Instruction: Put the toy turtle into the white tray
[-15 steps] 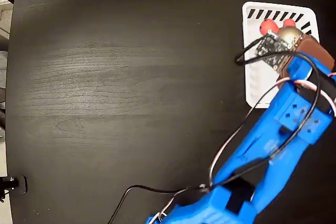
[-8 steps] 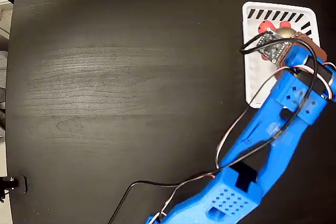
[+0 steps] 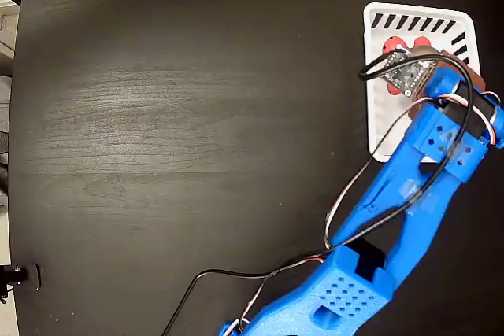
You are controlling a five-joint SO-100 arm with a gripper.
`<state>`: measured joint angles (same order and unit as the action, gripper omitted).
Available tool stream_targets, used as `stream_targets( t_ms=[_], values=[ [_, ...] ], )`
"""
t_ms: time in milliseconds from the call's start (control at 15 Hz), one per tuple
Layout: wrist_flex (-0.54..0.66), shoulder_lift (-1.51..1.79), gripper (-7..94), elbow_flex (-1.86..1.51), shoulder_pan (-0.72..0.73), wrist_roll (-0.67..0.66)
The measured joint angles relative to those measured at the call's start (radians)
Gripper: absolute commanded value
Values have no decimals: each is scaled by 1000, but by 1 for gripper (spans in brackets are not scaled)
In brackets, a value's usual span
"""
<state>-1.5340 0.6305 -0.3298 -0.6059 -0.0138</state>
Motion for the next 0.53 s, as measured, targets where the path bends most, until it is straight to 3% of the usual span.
stream_targets(
  t_ms=[400,467,533],
  values=[
    [-17,0,56,0,-20,0],
    [-23,0,45,0,-20,0],
    [-28,0,23,-2,-23,5]
  ],
)
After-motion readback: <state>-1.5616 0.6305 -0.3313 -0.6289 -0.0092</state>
